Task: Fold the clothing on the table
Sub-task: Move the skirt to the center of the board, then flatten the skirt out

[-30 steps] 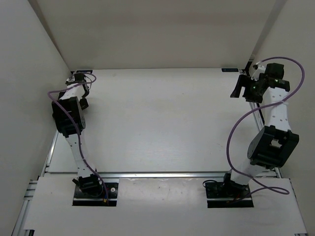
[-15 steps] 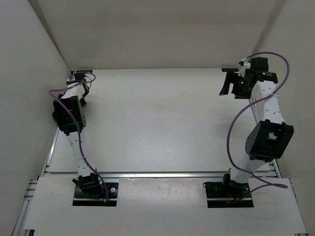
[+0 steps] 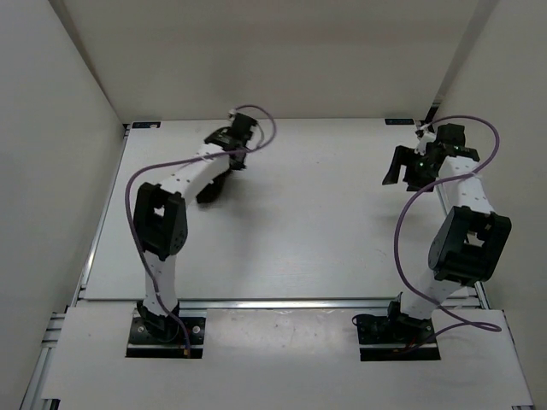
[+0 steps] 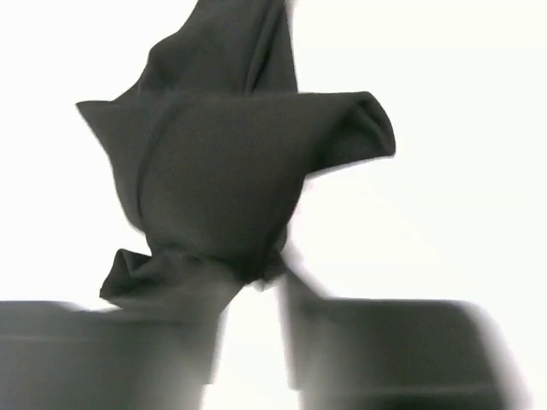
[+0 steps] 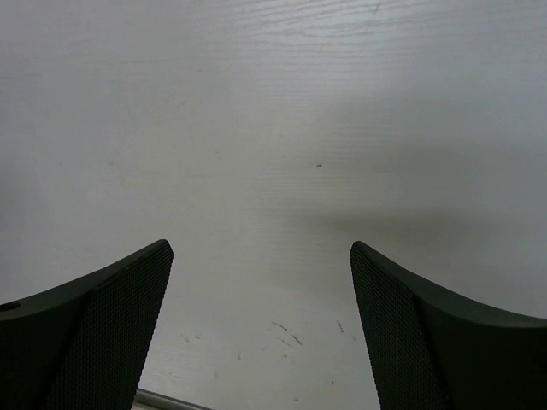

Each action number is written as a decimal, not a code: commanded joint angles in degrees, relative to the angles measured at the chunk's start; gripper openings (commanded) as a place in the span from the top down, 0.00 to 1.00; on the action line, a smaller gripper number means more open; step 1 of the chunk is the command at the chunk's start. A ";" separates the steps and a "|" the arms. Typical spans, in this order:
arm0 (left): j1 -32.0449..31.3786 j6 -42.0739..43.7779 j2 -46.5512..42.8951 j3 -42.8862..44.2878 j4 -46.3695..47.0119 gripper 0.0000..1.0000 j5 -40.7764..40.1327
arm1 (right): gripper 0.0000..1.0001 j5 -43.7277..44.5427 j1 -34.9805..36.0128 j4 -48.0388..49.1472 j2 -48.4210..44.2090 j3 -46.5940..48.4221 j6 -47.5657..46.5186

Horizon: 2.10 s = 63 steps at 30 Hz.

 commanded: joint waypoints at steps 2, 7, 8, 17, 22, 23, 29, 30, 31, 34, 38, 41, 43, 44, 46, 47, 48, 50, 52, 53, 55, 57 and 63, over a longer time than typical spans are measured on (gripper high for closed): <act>-14.86 4.22 -9.73 -8.79 -1.22 0.02 16.48 | 0.11 -3.42 0.32 6.80 -2.71 -5.15 -5.19; -24.83 3.08 -14.47 -15.86 -5.44 0.01 11.06 | 0.11 -4.57 1.20 8.92 -1.30 -6.56 -7.57; -23.88 2.30 -15.26 -16.47 -5.45 0.01 10.01 | 0.10 -4.91 0.85 10.84 -1.56 -7.26 -8.09; -7.44 -7.63 -21.44 -21.06 9.83 0.02 26.95 | 0.09 -8.69 2.95 12.88 -1.48 -9.03 -11.18; -7.25 -12.91 -9.50 -10.70 15.11 0.01 45.29 | 0.08 -8.79 4.62 14.63 -1.48 -10.87 -10.83; -8.39 -13.78 -6.34 -6.85 15.21 0.01 47.07 | 0.07 -8.79 5.06 14.90 -1.83 -11.39 -10.91; -13.93 -11.59 16.50 31.25 -3.73 0.01 47.96 | 0.09 -11.06 5.33 14.20 0.45 -15.09 -12.40; -13.76 -12.38 20.90 39.08 -5.69 0.01 48.58 | 0.10 -12.46 5.33 14.28 0.80 -15.79 -12.84; -13.59 -13.95 22.94 44.90 -8.58 0.01 49.37 | 0.10 -12.04 5.33 15.33 1.24 -16.40 -13.46; -12.98 -15.98 27.26 47.61 -10.11 0.01 51.47 | 0.10 -9.32 7.08 17.44 2.39 -17.29 -16.00; -13.67 -16.16 22.97 36.89 -3.35 0.01 51.92 | 0.10 -11.07 6.39 17.27 4.93 -16.15 -15.75; -14.29 -14.07 23.13 35.81 -5.25 0.01 51.75 | 0.10 -10.63 6.29 18.50 5.73 -16.06 -15.13; -15.25 -12.48 24.89 40.63 -8.34 0.02 50.96 | 0.10 -10.98 6.12 18.24 6.17 -15.89 -15.21; -15.52 -12.12 26.03 41.87 -9.83 0.01 51.04 | 0.11 -10.90 6.03 17.98 6.08 -15.88 -15.31; -15.78 -12.73 27.18 43.11 -9.15 0.01 51.04 | 0.11 -11.42 5.86 17.45 6.08 -15.97 -15.39; -15.78 -14.04 27.09 42.77 -8.53 0.01 51.30 | 0.11 -11.42 5.59 17.10 5.99 -15.71 -15.40; -15.78 -14.75 27.01 42.33 -7.39 0.02 51.48 | 0.11 -11.42 5.50 16.58 6.08 -15.88 -15.66; -15.17 -17.38 26.91 41.97 -5.80 0.01 52.62 | 0.12 -11.42 4.63 16.84 5.91 -16.23 -15.49; -14.82 -19.76 26.92 41.97 -4.66 0.01 53.67 | 0.12 -11.25 4.10 16.83 5.73 -16.76 -16.01; -14.38 -21.16 27.00 41.89 -4.22 0.01 53.85 | 0.13 -11.33 3.75 16.92 5.82 -17.20 -15.92; -14.73 -23.27 27.61 41.62 -3.86 0.01 55.08 | 0.14 -11.60 3.75 17.01 5.55 -17.29 -15.66; -15.43 -23.81 28.50 42.67 -4.92 0.02 55.08 | 0.14 -11.42 3.39 17.01 5.38 -17.03 -15.66; -16.66 -21.97 30.52 42.41 -5.89 0.01 54.56 | 0.14 -11.25 1.90 16.57 4.68 -16.76 -15.40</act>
